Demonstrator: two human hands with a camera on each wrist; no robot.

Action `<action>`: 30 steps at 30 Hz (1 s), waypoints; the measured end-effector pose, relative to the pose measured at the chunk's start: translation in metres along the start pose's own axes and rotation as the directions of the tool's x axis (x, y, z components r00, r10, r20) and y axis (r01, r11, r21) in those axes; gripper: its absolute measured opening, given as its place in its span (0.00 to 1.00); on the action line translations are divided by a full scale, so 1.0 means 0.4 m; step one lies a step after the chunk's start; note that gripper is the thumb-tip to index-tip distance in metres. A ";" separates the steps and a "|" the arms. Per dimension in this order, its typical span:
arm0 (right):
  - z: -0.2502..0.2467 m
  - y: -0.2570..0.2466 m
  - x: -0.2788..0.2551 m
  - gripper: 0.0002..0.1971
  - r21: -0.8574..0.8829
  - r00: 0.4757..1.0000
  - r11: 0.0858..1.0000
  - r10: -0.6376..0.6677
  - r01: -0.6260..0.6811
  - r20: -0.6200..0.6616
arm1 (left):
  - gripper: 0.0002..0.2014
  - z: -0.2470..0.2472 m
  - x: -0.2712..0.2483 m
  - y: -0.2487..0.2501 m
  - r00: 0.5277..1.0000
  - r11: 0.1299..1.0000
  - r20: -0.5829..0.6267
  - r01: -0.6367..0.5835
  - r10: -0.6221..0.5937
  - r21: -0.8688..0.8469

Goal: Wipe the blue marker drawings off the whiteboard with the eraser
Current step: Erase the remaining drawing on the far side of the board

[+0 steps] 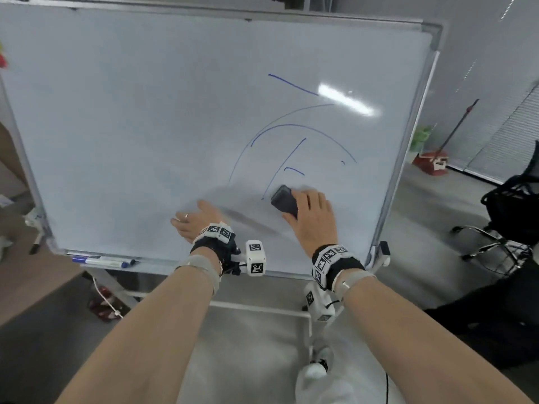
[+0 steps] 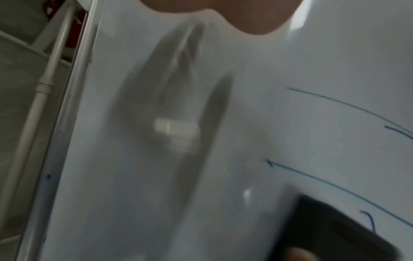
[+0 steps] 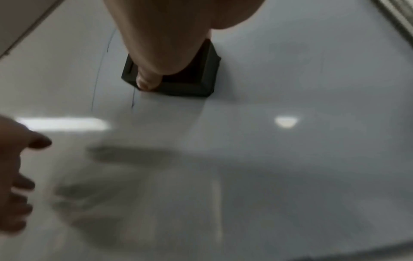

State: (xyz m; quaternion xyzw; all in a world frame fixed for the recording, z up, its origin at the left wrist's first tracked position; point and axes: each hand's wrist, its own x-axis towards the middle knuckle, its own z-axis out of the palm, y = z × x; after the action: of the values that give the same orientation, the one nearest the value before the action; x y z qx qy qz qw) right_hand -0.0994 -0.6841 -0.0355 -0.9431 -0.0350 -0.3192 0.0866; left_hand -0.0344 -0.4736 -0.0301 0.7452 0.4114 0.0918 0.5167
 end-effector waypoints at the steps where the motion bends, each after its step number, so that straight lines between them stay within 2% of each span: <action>1: -0.024 0.013 0.023 0.26 0.003 0.997 0.999 0.051 -0.051 -0.052 | 0.33 0.002 -0.008 0.004 0.998 1.000 0.060 -0.011 0.011 0.004; 3: -0.077 0.048 0.079 0.26 0.039 0.964 0.979 0.204 -0.201 -0.169 | 0.32 0.009 -0.032 0.019 0.993 1.000 0.120 -0.018 0.020 -0.024; 6: -0.142 0.131 0.135 0.29 0.105 0.845 0.900 0.433 -0.422 -0.314 | 0.34 0.024 -0.059 0.046 0.999 0.998 0.027 -0.016 0.018 -0.067; 8: -0.167 0.184 0.143 0.32 0.149 0.771 0.852 0.520 -0.502 -0.367 | 0.35 0.026 -0.066 0.061 1.000 0.996 -0.025 0.013 -0.015 -0.085; 10: -0.172 0.202 0.142 0.33 0.160 0.752 0.836 0.543 -0.524 -0.374 | 0.34 0.029 -0.060 0.066 0.999 0.996 -0.034 0.018 -0.021 -0.085; 13: -0.147 0.159 0.153 0.30 0.140 0.794 0.869 0.491 -0.474 -0.360 | 0.31 0.021 -0.050 0.064 0.998 0.997 -0.062 -0.017 0.012 -0.077; 15: -0.118 0.097 0.165 0.28 0.150 0.855 0.911 0.411 -0.383 -0.316 | 0.30 0.006 -0.040 0.061 0.997 0.995 -0.078 -0.031 0.024 -0.094; 17: -0.082 0.027 0.170 0.27 0.156 0.929 0.958 0.273 -0.240 -0.251 | 0.30 -0.013 -0.008 0.054 0.994 0.994 -0.111 -0.028 0.016 -0.108; 19: -0.047 -0.037 0.159 0.26 0.158 0.980 0.983 0.121 -0.096 -0.159 | 0.28 -0.036 0.038 0.039 0.993 0.997 -0.117 -0.026 0.018 -0.072; 21: -0.014 -0.086 0.134 0.26 0.157 0.999 0.987 -0.022 0.028 -0.040 | 0.28 -0.057 0.083 0.021 0.997 1.000 -0.068 -0.030 0.030 -0.002; 24: 0.021 -0.119 0.094 0.28 0.118 0.977 0.977 -0.189 0.177 0.101 | 0.31 -0.075 0.119 0.005 0.998 1.000 -0.059 0.017 -0.018 -0.021; 27: 0.008 -0.107 0.096 0.27 0.088 0.978 0.978 -0.196 0.189 0.076 | 0.32 -0.068 0.103 0.012 0.998 0.998 -0.062 0.030 -0.033 -0.057; 30: -0.047 -0.058 0.137 0.26 0.066 0.998 0.996 -0.051 0.053 -0.033 | 0.32 -0.043 0.071 0.038 0.998 0.996 -0.067 0.010 -0.016 -0.086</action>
State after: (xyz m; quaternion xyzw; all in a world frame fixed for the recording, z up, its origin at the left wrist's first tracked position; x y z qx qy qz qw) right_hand -0.0700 -0.6642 0.0158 -0.9333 -0.0686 -0.3347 0.1102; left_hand -0.0178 -0.4435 -0.0179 0.7162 0.4292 0.1312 0.5344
